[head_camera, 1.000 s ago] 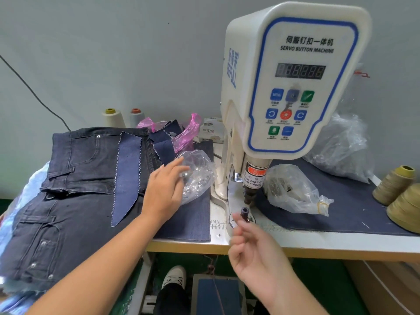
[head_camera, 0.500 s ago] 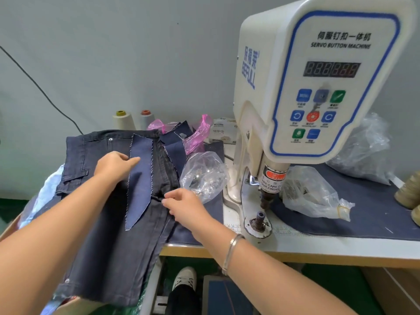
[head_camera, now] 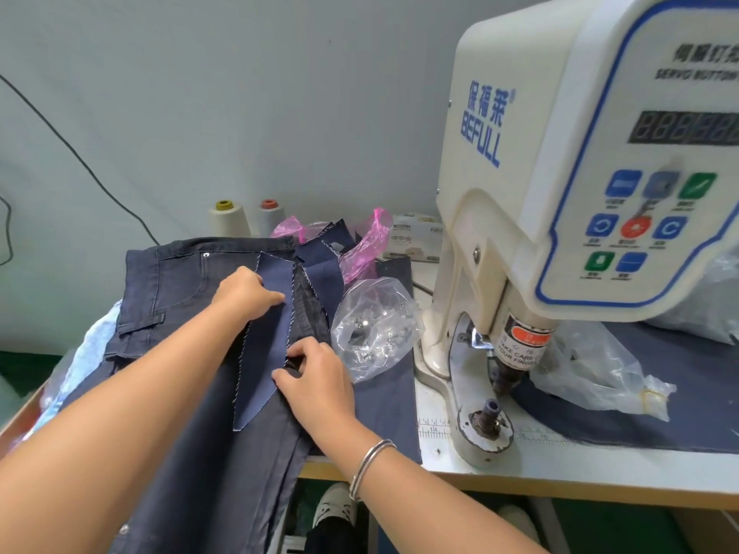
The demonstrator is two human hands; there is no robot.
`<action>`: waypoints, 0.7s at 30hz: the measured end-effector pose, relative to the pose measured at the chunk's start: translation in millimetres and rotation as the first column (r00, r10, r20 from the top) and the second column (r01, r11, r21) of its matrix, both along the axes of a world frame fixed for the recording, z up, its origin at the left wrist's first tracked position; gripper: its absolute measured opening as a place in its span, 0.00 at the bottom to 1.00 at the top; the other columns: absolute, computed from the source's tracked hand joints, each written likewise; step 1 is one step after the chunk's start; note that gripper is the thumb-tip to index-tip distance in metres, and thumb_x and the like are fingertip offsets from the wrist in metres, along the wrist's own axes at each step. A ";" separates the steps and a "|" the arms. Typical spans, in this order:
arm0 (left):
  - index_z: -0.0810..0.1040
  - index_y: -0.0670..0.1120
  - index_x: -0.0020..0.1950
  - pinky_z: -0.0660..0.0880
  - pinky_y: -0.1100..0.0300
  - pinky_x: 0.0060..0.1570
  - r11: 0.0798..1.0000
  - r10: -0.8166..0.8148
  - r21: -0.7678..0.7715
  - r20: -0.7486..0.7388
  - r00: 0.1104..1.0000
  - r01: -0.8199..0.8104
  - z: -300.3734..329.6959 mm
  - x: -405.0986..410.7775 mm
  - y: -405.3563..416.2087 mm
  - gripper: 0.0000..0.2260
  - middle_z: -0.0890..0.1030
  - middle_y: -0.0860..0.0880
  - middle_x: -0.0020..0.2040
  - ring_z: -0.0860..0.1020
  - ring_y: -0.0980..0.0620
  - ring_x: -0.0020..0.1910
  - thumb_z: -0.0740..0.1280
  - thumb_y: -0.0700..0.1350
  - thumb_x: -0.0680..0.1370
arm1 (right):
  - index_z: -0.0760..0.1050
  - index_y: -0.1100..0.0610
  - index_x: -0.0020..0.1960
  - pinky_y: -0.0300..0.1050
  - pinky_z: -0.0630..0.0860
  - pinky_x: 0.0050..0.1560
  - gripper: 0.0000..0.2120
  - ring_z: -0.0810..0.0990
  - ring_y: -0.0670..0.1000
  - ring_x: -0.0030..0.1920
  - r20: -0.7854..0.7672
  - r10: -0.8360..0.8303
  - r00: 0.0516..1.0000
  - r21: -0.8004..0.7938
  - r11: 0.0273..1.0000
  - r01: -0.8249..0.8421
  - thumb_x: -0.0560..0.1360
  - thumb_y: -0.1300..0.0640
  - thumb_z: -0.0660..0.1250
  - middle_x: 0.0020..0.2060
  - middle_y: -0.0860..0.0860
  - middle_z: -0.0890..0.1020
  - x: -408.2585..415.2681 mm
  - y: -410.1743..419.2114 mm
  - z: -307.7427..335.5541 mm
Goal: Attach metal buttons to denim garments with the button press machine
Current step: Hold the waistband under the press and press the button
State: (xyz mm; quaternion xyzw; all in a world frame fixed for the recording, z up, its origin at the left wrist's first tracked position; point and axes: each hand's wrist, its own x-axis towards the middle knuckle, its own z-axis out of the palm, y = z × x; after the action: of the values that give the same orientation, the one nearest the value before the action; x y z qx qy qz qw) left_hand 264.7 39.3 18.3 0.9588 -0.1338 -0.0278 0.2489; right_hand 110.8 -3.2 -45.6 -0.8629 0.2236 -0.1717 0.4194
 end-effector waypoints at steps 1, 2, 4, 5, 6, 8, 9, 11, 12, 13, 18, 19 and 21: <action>0.76 0.43 0.42 0.70 0.55 0.43 1.000 -0.020 -0.023 -0.010 1.000 0.019 2.1 -0.2 -2.6 0.09 0.77 0.43 0.42 0.76 0.40 0.48 0.72 0.47 0.74 | 0.75 0.49 0.55 0.48 0.73 0.53 0.13 0.75 0.53 0.54 0.011 -0.010 1.000 0.052 0.999 0.009 0.72 0.48 0.68 0.50 0.49 0.76 1.6 0.8 0.7; 0.75 0.46 0.39 0.71 0.54 0.43 0.997 -0.027 -0.071 -0.015 1.000 0.026 3.1 1.1 -5.2 0.07 0.75 0.44 0.42 0.74 0.41 0.45 0.71 0.45 0.74 | 0.75 0.49 0.55 0.48 0.72 0.55 0.14 0.75 0.52 0.54 0.010 -0.023 1.000 0.107 0.994 0.022 0.71 0.46 0.68 0.51 0.49 0.76 4.0 1.0 1.8; 0.77 0.49 0.48 0.74 0.54 0.47 0.978 -0.060 -0.201 -0.026 0.998 0.053 4.4 4.0 -7.3 0.06 0.75 0.46 0.47 0.74 0.43 0.47 0.67 0.39 0.75 | 0.77 0.50 0.53 0.50 0.71 0.59 0.14 0.75 0.52 0.56 -0.033 -0.027 0.999 0.152 0.988 0.032 0.71 0.45 0.68 0.52 0.49 0.78 7.3 -0.1 4.3; 0.78 0.51 0.52 0.73 0.56 0.44 0.964 -0.091 -0.253 -0.019 0.996 0.083 4.9 5.7 -6.7 0.12 0.76 0.47 0.49 0.75 0.45 0.46 0.64 0.35 0.75 | 0.78 0.50 0.52 0.50 0.71 0.60 0.12 0.75 0.52 0.56 -0.053 -0.016 0.998 0.142 0.990 0.023 0.71 0.46 0.68 0.52 0.49 0.79 8.2 -1.0 5.4; 0.78 0.53 0.54 0.72 0.60 0.38 0.941 -0.134 -0.314 -0.013 0.991 0.123 5.1 7.5 -5.8 0.17 0.78 0.47 0.49 0.75 0.48 0.43 0.61 0.32 0.74 | 0.79 0.49 0.48 0.49 0.71 0.60 0.09 0.75 0.53 0.56 -0.056 -0.007 0.998 0.127 0.992 0.014 0.71 0.48 0.68 0.51 0.48 0.80 9.0 -2.5 6.2; 0.79 0.54 0.55 0.70 0.69 0.31 0.849 -0.221 -0.492 0.001 0.975 0.192 8.2 9.0 -4.6 0.23 0.80 0.48 0.50 0.74 0.54 0.39 0.59 0.29 0.73 | 0.78 0.49 0.39 0.48 0.73 0.58 0.04 0.77 0.53 0.54 -0.035 -0.009 0.999 0.150 0.989 0.014 0.71 0.51 0.66 0.47 0.46 0.83 8.8 -6.8 10.2; 0.79 0.54 0.57 0.70 0.73 0.34 0.786 -0.262 -0.578 0.011 0.965 0.219 11.1 9.9 -4.7 0.24 0.81 0.49 0.53 0.76 0.55 0.43 0.59 0.28 0.73 | 0.75 0.49 0.35 0.47 0.73 0.56 0.05 0.77 0.53 0.52 -0.008 -0.020 1.000 0.196 0.980 0.021 0.70 0.52 0.66 0.44 0.46 0.83 9.3 -9.1 12.9; 0.78 0.53 0.61 0.70 0.73 0.45 0.691 -0.326 -0.668 0.056 0.944 0.278 15.4 13.4 -6.3 0.25 0.79 0.51 0.58 0.75 0.57 0.51 0.60 0.27 0.74 | 0.70 0.49 0.34 0.44 0.73 0.48 0.07 0.77 0.51 0.47 0.063 -0.072 0.995 0.297 0.954 0.050 0.70 0.53 0.64 0.38 0.45 0.80 11.5 -13.3 18.8; 0.77 0.52 0.63 0.69 0.72 0.47 0.697 -0.320 -0.651 0.094 0.943 0.302 15.7 15.6 -7.0 0.24 0.79 0.50 0.59 0.74 0.56 0.51 0.61 0.28 0.74 | 0.69 0.49 0.35 0.43 0.71 0.45 0.07 0.76 0.50 0.44 0.090 -0.102 0.991 0.336 0.940 0.066 0.70 0.53 0.64 0.37 0.44 0.78 12.7 -15.3 21.2; 0.77 0.51 0.64 0.69 0.68 0.49 0.745 -0.289 -0.589 0.139 0.947 0.314 14.3 19.1 -7.3 0.23 0.78 0.49 0.60 0.73 0.55 0.50 0.62 0.30 0.75 | 0.68 0.49 0.35 0.44 0.71 0.44 0.06 0.75 0.50 0.43 0.103 -0.123 0.987 0.366 0.927 0.077 0.71 0.53 0.63 0.37 0.44 0.76 13.7 -17.4 22.6; 0.70 0.55 0.71 0.62 0.49 0.64 0.965 -0.257 0.107 0.224 0.940 0.238 -5.3 35.5 -2.3 0.22 0.71 0.51 0.71 0.67 0.44 0.70 0.66 0.46 0.77 | 0.70 0.52 0.48 0.47 0.73 0.54 0.06 0.76 0.52 0.53 -0.017 -0.063 0.998 0.322 0.944 0.065 0.72 0.53 0.64 0.52 0.51 0.77 15.4 -27.9 8.9; 0.69 0.56 0.72 0.62 0.48 0.64 0.957 -0.278 0.152 0.222 0.935 0.248 -7.4 36.2 -2.4 0.23 0.70 0.50 0.72 0.65 0.44 0.71 0.67 0.47 0.77 | 0.70 0.53 0.53 0.46 0.72 0.54 0.13 0.76 0.51 0.53 -0.036 -0.054 0.998 0.344 0.937 0.063 0.72 0.49 0.66 0.52 0.50 0.78 15.9 -28.8 6.8; 0.64 0.59 0.74 0.58 0.46 0.66 0.937 -0.323 0.218 0.256 0.911 0.272 -9.7 35.2 -3.5 0.27 0.63 0.47 0.74 0.61 0.43 0.72 0.68 0.48 0.76 | 0.74 0.51 0.46 0.46 0.72 0.48 0.14 0.76 0.50 0.45 -0.049 -0.051 0.997 0.354 0.933 0.065 0.70 0.42 0.68 0.42 0.47 0.78 18.5 -30.2 8.0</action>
State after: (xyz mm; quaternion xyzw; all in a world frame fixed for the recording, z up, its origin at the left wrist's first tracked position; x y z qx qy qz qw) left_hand 299.9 35.8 8.6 0.9391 -0.3105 0.0622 0.1332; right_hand 129.3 -33.4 -37.6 -0.7692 0.2846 -0.1238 0.5586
